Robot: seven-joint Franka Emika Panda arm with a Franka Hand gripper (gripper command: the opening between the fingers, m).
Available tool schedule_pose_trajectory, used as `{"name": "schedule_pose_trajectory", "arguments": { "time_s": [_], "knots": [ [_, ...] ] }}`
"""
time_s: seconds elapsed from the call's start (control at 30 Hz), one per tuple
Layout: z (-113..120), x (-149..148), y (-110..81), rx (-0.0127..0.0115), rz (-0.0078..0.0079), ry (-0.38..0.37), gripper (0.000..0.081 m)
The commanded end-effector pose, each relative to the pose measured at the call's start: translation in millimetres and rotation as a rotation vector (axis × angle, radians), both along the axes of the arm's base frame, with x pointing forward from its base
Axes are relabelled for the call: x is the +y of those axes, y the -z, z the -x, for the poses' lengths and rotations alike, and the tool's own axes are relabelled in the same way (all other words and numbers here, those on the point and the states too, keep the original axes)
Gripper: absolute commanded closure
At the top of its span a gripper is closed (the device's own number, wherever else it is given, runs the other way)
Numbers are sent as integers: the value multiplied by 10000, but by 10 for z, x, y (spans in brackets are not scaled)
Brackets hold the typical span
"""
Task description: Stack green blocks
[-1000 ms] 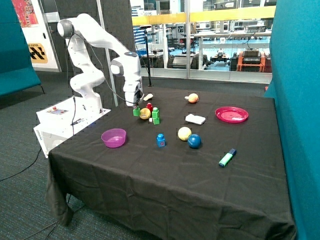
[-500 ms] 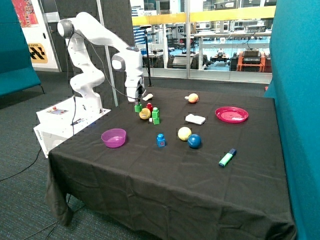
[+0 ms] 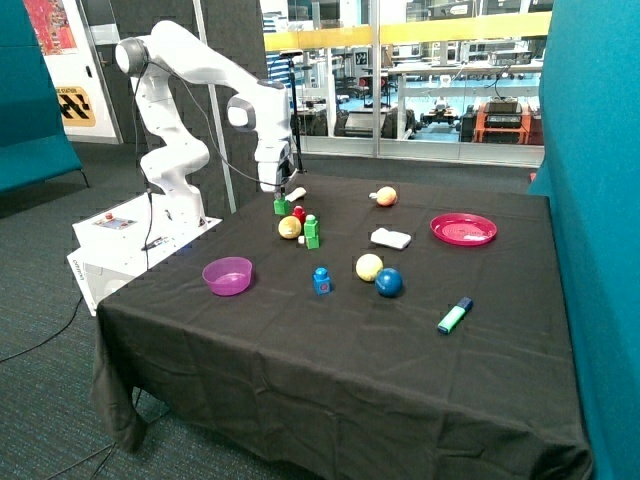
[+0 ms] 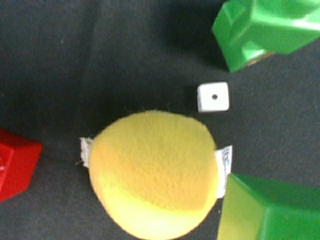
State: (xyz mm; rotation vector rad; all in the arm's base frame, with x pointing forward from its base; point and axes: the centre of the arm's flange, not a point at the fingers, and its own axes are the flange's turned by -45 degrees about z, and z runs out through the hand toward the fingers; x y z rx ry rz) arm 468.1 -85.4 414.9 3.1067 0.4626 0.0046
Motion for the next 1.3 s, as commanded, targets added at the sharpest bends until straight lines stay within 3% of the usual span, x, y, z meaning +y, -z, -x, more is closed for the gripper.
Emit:
{"name": "schedule_pose_trajectory", "arguments": {
  "time_s": [0.0,0.5,1.27],
  "knots": [
    [-184,6,-206,30,-2,-4,808],
    [-632,48,-464,30,-2,-18,808],
    [-788,-104,-303,30,-3,406,808]
  ]
}}
